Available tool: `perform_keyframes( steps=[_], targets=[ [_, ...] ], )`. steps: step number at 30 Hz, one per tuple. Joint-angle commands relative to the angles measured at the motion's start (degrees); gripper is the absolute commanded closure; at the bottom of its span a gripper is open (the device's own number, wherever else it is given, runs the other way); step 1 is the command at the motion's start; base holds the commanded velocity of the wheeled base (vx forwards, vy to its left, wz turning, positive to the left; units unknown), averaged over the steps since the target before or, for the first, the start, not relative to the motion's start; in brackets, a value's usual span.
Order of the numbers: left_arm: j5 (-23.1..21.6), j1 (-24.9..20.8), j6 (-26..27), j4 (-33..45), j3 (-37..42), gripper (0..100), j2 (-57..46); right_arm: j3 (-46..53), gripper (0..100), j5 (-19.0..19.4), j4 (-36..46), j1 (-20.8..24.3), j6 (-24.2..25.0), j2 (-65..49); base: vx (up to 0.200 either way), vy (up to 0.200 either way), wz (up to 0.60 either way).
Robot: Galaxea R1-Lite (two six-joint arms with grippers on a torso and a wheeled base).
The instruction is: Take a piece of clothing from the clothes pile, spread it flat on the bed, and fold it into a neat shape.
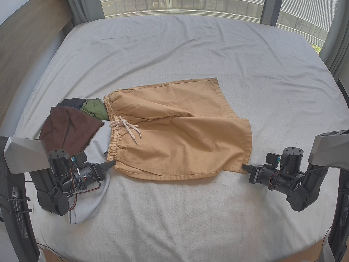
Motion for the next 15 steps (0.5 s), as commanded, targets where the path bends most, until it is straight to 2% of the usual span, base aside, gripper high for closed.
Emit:
perform_keyframes(
  steps=[1,3,7,15],
  targets=[
    [0.00,-0.25,-0.74,-0.08,0.70,100,-0.58,0.49,100,-0.01,0.47,0.10,-0.04,-0.51,0.000,0.000,0.00],
    [0.00,-0.42,-2.67,-0.08,1.75,100,-1.99,0.93,100,0.08,0.74,0.19,-0.04,-1.48,0.000,0.000,0.00],
    [-1.32,-0.42,-10.23,0.19,4.13,100,-6.91,1.81,100,0.43,3.90,0.37,0.67,-4.47,0.000,0.000,0.00],
    [-1.67,-0.16,-10.14,0.10,3.95,100,-6.29,2.33,100,1.84,5.22,0.10,0.93,-4.55,0.000,0.000,0.00]
  ],
)
